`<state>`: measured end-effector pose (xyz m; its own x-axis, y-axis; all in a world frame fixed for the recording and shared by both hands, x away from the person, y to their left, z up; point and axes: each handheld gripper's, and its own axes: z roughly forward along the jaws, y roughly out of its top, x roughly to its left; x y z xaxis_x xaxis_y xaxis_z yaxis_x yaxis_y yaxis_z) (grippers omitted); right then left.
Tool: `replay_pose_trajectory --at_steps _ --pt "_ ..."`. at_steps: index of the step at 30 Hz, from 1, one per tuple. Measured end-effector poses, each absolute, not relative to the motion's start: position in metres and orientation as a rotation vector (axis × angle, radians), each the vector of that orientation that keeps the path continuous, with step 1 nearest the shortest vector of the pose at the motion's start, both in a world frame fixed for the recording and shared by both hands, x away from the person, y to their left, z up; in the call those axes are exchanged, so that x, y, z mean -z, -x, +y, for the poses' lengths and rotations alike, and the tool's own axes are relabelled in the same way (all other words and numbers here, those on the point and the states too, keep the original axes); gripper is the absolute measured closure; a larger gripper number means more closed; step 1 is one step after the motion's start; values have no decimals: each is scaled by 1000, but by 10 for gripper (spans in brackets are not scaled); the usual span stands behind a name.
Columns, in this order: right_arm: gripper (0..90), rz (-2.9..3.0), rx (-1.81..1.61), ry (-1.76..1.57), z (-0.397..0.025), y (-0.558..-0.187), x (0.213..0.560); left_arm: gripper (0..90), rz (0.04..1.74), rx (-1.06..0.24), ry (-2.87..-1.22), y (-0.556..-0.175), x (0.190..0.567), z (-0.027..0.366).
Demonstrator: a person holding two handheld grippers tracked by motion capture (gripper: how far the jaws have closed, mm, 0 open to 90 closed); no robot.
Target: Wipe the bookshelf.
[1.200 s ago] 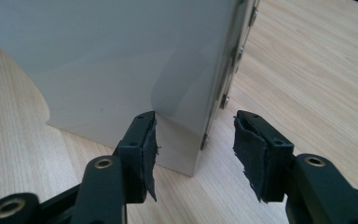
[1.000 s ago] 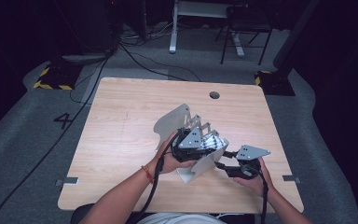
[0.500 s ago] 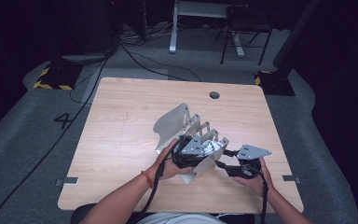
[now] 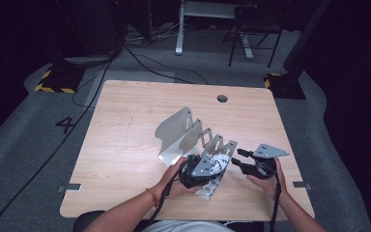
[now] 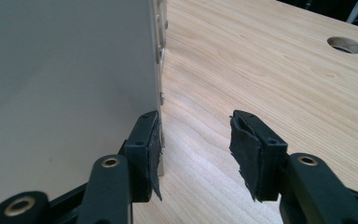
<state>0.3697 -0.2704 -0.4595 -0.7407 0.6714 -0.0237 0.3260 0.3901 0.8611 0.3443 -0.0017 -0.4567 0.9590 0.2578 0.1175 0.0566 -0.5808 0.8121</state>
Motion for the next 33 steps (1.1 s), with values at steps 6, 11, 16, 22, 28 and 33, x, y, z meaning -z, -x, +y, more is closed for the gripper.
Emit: replay_pose_trajectory --at_steps 6,11,16,22,28,33 --pt "508 2323 -1283 -810 -267 -366 462 806 278 -315 -2267 -347 481 1" --pt "495 2341 -1258 -791 -267 -365 464 805 283 -302 -2301 -349 493 -1" --pt "466 2349 -1195 -813 -275 -367 469 804 297 -295 -2307 -349 497 -2" --pt "460 2329 -1175 -870 -288 -371 472 804 331 -361 -2230 -350 473 3" --pt "460 2360 -1143 -885 -291 -374 475 805 348 -421 -2153 -346 448 12" --pt "459 2371 -1121 -879 -289 -374 477 805 363 -471 -2076 -346 427 18"
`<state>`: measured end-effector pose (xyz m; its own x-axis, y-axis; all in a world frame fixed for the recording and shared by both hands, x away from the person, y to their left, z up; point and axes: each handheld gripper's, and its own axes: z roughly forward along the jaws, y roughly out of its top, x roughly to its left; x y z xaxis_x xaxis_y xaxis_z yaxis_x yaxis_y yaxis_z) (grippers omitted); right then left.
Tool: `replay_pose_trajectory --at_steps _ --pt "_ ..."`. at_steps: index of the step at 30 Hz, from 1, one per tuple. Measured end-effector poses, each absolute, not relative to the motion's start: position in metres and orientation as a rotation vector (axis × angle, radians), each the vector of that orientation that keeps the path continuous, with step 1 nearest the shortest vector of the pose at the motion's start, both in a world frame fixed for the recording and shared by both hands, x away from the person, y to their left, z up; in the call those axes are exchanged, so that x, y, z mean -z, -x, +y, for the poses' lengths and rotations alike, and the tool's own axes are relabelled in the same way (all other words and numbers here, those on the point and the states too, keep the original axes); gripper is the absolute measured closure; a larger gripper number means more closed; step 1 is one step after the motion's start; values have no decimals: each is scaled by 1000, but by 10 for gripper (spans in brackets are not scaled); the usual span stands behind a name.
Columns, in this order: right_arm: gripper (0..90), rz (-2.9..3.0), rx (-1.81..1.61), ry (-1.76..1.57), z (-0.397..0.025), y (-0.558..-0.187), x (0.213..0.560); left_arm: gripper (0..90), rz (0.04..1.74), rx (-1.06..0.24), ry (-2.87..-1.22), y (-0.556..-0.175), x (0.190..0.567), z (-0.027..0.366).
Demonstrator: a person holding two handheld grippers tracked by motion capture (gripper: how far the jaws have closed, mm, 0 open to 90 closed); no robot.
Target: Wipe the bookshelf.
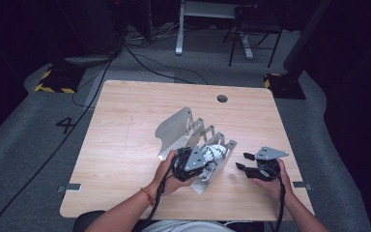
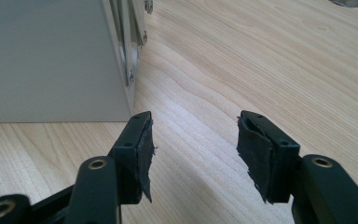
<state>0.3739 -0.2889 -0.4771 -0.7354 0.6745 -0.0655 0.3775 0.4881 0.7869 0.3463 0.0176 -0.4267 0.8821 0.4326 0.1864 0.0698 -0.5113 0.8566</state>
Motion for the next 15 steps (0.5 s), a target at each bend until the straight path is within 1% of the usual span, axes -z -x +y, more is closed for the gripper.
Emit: replay_pose_trajectory --at_steps 5,9,13,15 --pt "454 2370 -1113 -882 -288 -374 478 806 391 -522 -2009 -346 409 18" --pt "450 2370 -1099 -879 -289 -375 478 806 431 -534 -1980 -346 401 22" --pt "447 2375 -1094 -884 -289 -375 479 806 435 -520 -1975 -345 403 24" --pt "444 2382 -1086 -885 -289 -376 480 806 428 -503 -2015 -345 413 20"
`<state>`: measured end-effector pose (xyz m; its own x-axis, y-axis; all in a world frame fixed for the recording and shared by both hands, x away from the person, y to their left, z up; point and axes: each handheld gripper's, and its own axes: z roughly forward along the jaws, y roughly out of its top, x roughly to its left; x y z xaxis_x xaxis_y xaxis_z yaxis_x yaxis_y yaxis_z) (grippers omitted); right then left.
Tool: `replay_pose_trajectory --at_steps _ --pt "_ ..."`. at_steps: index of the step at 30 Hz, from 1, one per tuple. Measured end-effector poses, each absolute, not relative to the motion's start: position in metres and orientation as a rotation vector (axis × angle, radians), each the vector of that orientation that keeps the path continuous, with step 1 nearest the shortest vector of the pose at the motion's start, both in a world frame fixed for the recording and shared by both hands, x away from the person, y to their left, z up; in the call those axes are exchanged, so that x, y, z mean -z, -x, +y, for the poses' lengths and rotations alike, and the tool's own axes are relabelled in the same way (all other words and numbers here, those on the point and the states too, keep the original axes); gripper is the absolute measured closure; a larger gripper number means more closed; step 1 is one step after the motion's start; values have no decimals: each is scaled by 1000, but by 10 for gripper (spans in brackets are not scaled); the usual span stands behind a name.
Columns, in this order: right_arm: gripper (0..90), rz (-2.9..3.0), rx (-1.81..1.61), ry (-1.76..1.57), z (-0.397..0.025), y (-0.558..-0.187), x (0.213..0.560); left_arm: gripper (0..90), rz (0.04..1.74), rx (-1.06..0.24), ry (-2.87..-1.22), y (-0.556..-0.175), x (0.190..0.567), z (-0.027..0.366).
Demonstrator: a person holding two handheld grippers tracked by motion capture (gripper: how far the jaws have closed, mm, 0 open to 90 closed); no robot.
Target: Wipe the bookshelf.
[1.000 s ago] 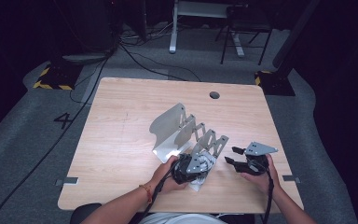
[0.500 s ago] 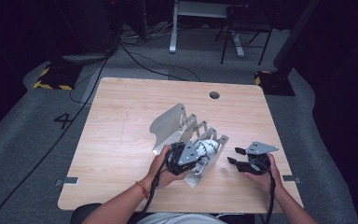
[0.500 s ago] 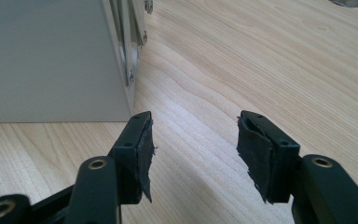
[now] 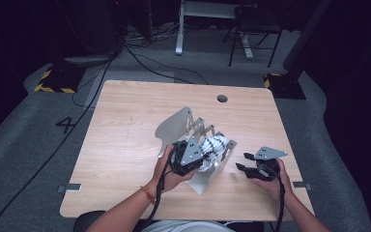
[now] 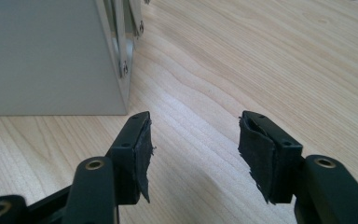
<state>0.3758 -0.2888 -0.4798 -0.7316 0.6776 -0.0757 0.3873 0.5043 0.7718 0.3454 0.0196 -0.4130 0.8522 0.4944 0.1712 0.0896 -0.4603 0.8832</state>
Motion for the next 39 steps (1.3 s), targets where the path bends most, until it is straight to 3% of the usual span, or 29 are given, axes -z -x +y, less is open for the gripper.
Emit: replay_pose_trajectory --at_steps 11,18,33,39 --pt "440 2407 -1080 -874 -289 -375 482 806 505 -325 -2160 -353 467 11" --pt "433 2427 -1067 -864 -288 -376 484 805 485 -266 -2217 -354 482 9" --pt "427 2440 -1058 -852 -286 -376 485 804 323 -343 -1859 -344 410 29" --pt "423 2450 -1048 -857 -286 -377 487 804 303 -344 -1869 -344 410 29"
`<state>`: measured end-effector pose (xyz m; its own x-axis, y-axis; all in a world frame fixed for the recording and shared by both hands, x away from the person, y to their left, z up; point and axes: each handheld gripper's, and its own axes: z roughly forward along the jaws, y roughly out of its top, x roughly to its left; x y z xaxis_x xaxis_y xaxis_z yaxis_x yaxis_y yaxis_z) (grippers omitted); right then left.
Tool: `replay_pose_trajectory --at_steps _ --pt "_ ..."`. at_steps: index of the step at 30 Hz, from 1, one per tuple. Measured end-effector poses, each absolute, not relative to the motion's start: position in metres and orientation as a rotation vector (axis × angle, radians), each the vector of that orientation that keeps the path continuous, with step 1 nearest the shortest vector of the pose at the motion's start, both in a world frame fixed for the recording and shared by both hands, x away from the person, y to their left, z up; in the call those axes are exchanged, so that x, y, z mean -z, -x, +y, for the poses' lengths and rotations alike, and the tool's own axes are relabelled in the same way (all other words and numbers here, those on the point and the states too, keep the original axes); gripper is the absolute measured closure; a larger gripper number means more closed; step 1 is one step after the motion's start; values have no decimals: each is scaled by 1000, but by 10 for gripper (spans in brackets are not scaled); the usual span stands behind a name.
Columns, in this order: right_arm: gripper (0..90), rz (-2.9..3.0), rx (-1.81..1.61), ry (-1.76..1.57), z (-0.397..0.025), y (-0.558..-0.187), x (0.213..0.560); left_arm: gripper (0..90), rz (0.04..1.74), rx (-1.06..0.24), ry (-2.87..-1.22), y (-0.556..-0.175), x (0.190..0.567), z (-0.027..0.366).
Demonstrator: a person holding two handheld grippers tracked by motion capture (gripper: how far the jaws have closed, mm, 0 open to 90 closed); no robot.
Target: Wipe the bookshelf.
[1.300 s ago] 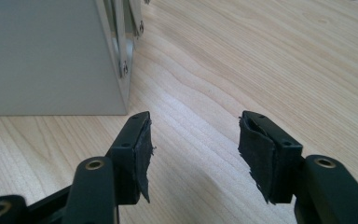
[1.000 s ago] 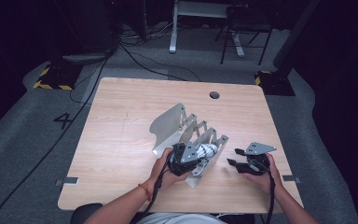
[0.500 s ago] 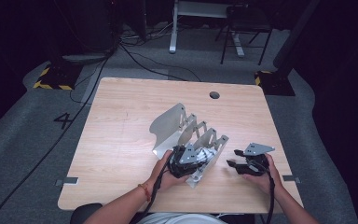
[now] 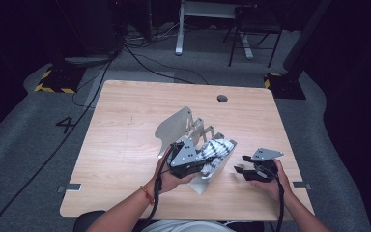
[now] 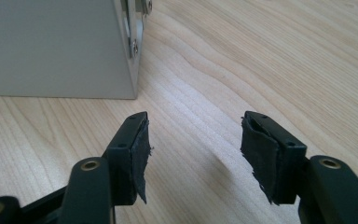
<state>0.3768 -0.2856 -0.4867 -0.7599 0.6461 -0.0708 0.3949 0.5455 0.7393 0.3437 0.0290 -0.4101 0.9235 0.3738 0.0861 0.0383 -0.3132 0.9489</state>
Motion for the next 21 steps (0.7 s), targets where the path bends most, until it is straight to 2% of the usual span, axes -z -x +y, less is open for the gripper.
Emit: replay_pose_trajectory --at_steps 9,21 --pt "420 2474 -1027 -857 -286 -378 489 803 286 -298 -1992 -350 437 22" --pt "413 2489 -1013 -865 -285 -378 492 801 254 -259 -2278 -344 487 15"
